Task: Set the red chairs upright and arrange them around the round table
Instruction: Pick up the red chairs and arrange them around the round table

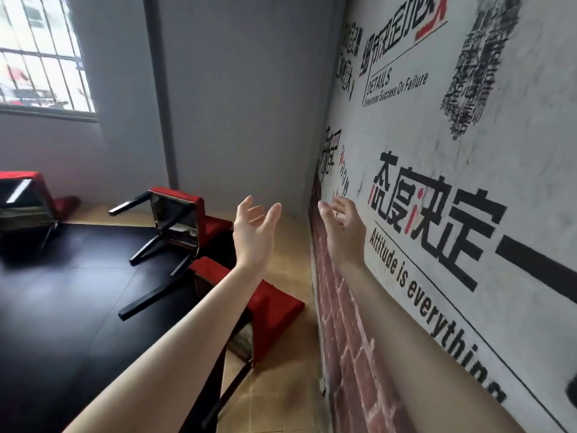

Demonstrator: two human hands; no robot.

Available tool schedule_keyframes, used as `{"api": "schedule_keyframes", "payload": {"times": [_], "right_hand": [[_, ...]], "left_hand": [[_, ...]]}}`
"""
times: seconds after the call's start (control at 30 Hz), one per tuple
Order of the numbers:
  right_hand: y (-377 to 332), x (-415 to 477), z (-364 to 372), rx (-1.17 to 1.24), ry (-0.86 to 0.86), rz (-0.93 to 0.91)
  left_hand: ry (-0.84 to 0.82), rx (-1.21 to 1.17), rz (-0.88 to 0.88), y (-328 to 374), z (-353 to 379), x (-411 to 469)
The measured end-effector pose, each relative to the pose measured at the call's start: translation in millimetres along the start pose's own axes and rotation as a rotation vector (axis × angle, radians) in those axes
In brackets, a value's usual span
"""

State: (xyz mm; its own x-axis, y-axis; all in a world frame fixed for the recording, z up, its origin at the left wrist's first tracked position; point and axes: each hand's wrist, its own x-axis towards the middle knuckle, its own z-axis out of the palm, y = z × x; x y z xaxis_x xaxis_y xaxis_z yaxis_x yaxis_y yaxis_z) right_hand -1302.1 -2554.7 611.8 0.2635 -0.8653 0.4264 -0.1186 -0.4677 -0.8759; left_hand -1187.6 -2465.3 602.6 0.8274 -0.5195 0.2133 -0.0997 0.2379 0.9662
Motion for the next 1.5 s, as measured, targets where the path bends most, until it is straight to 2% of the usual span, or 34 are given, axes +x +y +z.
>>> {"api": "schedule_keyframes", "payload": {"times": [0.37,0.87,1.2,1.5], "right_hand": [[96,149,80,0.018,-0.102,0.066],[222,337,204,-0.072,-0.092,0.18],[298,396,248,-0.123,-0.143,0.257],[391,451,286,-0.121,-0.228,0.313]], "left_hand": [[0.069,0.059,-0.034,-71,63,153],[0.032,0.095,-0.15,-188,128,379],[0.024,0.129,-0.265,-260,156,451],[0.094,0.161,-0.383,-343,193,502]]}}
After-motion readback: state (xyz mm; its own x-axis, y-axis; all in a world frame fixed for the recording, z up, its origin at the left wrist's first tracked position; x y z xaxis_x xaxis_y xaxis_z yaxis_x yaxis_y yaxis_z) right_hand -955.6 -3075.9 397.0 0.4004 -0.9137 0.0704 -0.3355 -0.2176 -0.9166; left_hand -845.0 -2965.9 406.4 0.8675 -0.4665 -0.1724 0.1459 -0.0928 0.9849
